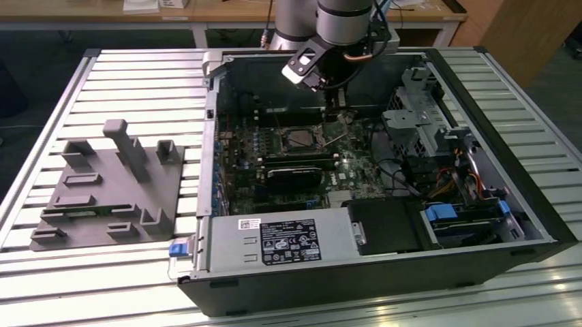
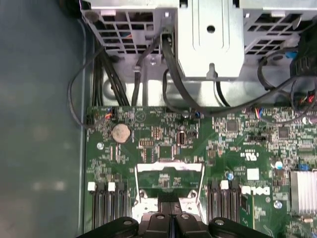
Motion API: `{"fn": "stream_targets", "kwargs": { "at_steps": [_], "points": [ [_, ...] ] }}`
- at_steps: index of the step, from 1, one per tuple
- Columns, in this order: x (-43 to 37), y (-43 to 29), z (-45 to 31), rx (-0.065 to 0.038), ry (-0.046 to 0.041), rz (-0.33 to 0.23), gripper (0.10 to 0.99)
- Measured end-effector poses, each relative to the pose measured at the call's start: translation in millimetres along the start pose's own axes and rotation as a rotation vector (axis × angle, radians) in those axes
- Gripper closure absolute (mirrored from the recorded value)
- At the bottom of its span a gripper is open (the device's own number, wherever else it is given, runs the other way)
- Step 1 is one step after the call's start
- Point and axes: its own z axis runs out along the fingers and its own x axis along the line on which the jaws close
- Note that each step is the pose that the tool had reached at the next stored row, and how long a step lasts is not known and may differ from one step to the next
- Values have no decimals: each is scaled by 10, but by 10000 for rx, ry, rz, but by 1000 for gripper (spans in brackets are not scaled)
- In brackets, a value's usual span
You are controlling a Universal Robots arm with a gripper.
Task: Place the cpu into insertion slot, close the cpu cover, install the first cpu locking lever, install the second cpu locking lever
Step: 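Close the cpu cover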
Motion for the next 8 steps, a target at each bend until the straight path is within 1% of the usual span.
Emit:
{"fn": "stream_targets", "kwargs": {
  "at_steps": [8],
  "points": [
    [2,126,9,0,1,-1,980]
  ]
}}
